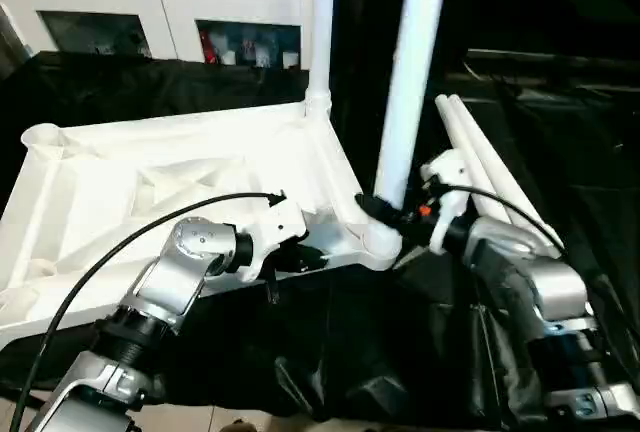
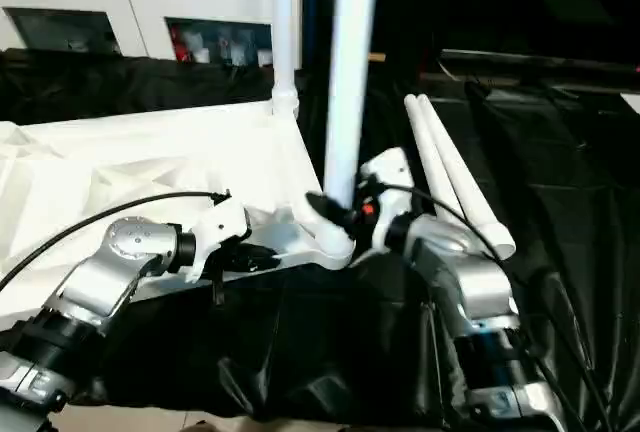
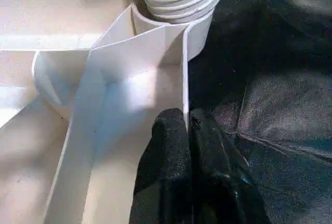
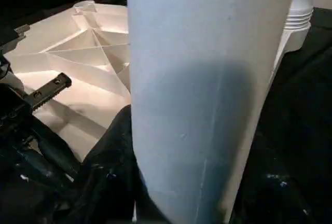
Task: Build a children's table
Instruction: Insert table leg to table base
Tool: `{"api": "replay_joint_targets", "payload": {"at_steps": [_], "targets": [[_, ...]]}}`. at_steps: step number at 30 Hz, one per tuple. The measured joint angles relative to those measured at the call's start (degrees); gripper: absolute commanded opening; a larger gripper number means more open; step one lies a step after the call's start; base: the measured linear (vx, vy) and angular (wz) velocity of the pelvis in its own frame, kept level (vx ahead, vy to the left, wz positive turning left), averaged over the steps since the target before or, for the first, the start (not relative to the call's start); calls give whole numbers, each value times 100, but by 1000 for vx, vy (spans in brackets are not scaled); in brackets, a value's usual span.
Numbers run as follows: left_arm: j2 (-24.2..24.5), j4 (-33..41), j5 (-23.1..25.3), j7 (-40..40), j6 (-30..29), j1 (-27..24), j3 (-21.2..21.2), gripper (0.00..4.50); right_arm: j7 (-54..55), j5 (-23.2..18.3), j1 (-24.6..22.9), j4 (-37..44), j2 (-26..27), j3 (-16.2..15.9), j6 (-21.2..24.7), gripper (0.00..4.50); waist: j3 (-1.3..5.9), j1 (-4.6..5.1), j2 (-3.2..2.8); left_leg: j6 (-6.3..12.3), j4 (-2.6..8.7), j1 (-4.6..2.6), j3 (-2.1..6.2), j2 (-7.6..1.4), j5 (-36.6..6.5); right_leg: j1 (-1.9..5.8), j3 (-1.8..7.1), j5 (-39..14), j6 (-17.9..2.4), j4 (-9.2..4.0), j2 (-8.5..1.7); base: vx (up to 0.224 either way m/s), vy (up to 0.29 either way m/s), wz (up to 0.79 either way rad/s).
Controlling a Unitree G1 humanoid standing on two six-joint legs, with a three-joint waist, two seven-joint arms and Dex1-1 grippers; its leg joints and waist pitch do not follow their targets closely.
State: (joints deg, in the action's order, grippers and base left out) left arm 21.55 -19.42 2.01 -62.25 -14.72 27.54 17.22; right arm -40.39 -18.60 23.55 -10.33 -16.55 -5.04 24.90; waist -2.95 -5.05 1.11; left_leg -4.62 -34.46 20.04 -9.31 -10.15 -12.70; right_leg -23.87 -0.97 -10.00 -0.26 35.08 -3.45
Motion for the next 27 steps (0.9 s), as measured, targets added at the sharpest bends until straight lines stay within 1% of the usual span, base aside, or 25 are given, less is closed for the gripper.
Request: {"api": "replay_joint_targets", "payload": {"at_steps": [8,12,21,23,27], "targets": [[53,-63,-76,-128,-7,51,7,0,-16,74,184,-391,85,-39,-201,187,6,11,4,-1,0,-1,-4,-4,0,-1,0,2,-3,-2,2,0,0,0],[65,-137,-107,-141,-7,90,10,0,-27,41,182,-501,160,38,-272,187,7,18,4,-1,0,-5,-7,-6,0,0,0,3,-6,0,3,0,0,0],[28,-241,-132,-143,-6,176,64,0,-178,-515,-200,-557,307,571,-466,187,10,-4,-3,-1,0,-5,-12,-10,0,3,-1,4,-7,-3,2,0,0,0],[0,-305,-140,-138,3,201,63,0,-190,-642,-354,-562,414,749,-615,187,12,-13,-5,-1,0,-6,-18,-15,0,6,-2,4,-7,-4,2,0,0,0],[-43,-431,-146,-115,11,248,65,0,-204,-782,-560,-566,547,905,-876,187,27,-10,-34,-2,0,-10,-21,-18,0,15,-3,6,-10,-5,1,0,0,0]]}}
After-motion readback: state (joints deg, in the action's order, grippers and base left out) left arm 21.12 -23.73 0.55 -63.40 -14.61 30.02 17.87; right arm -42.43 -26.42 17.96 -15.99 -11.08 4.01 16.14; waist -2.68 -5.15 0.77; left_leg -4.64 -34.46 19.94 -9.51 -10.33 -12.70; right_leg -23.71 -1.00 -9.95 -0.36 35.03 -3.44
